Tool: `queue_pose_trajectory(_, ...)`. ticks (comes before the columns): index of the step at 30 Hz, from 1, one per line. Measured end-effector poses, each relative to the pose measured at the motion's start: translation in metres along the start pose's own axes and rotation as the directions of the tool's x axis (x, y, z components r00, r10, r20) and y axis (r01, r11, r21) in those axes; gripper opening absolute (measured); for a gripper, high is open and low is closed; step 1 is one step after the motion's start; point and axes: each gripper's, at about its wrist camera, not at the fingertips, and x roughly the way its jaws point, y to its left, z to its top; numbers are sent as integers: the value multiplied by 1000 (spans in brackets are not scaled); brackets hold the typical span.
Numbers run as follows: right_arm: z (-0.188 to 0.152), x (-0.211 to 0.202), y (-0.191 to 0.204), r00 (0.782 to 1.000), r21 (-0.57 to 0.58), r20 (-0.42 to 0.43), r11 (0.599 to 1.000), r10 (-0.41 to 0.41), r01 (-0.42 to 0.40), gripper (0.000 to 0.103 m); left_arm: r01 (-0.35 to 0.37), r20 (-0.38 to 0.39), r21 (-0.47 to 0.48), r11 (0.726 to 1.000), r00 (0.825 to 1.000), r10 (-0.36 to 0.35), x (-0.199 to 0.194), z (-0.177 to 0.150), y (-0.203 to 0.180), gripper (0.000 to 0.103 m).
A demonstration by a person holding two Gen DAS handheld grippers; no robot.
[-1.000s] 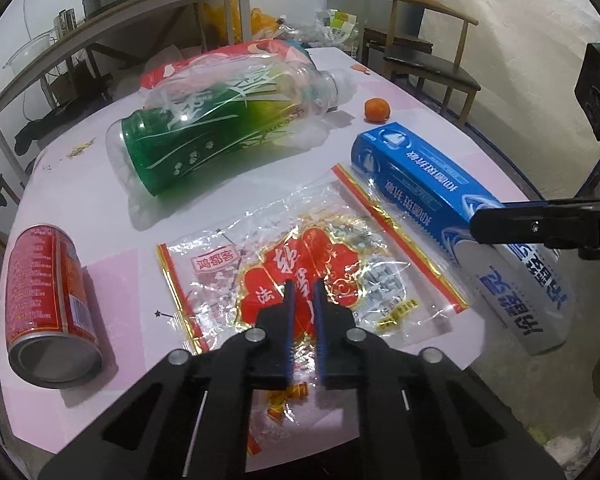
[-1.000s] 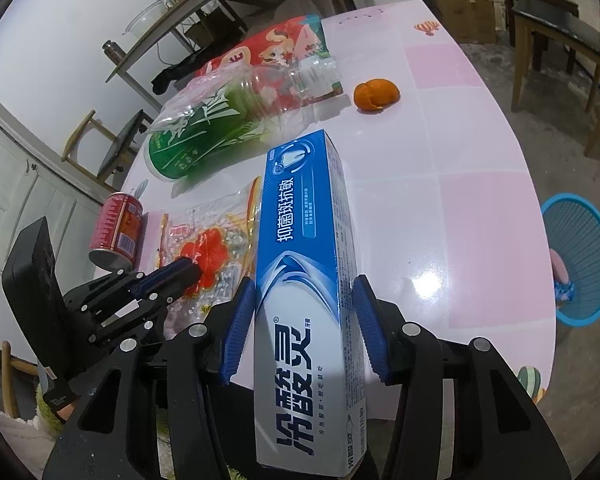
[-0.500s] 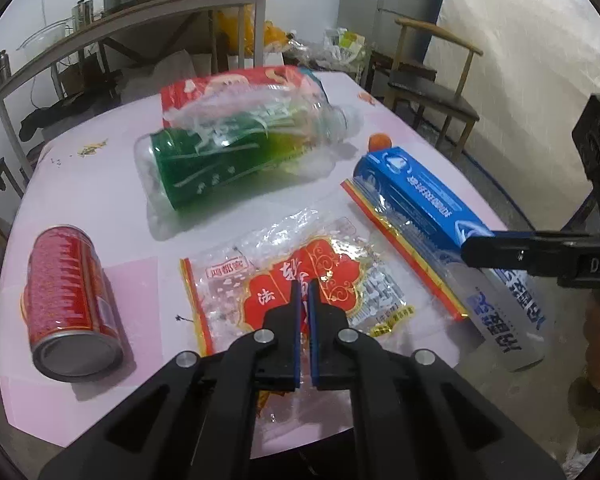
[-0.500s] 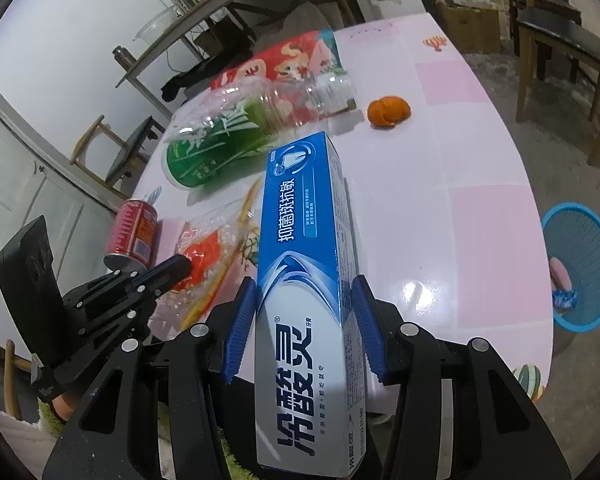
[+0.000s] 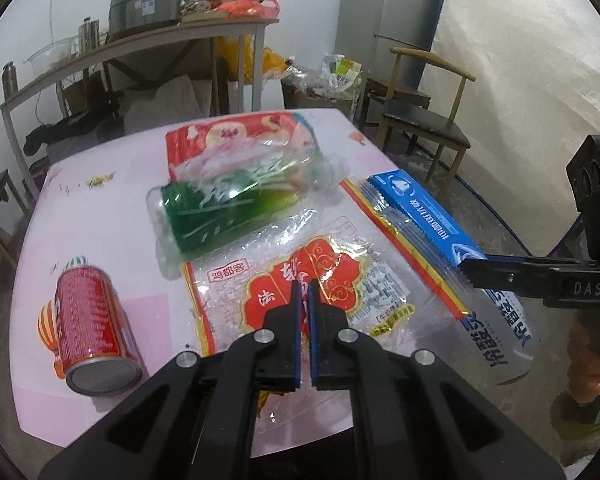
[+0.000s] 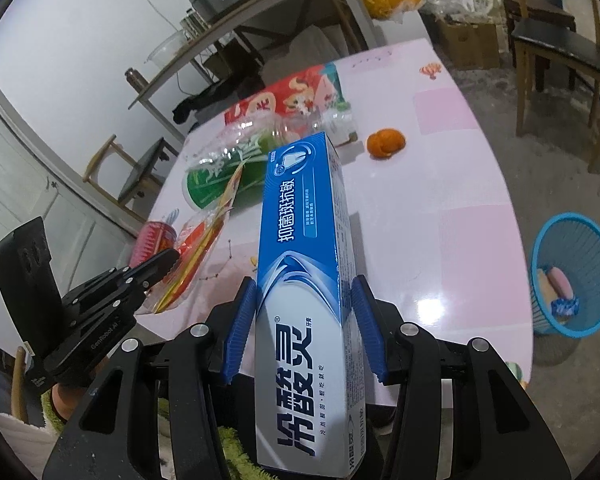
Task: Collect trash
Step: 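Grasp the clear snack bag with the left tool while the right tool holds the toothpaste box, then carry bag and box over the wastebasket and open both tools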
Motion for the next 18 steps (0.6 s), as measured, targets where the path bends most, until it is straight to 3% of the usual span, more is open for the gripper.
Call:
queue_pose_trajectory(11,-2,-60,-46,990,88,140,996,-35,22,46,109,24,144,984,993,-113,8,40,-72,2)
queue_pose_trajectory(15,-8,-85,-77,977,159,193,986,-85,54,46,205,-10,194,959,978,-207,24,62,-114,2)
queue_pose_trajectory(18,-17,-103,-110,966,252,219,965,-135,77,46,303,-62,217,928,953,-297,41,82,-150,2)
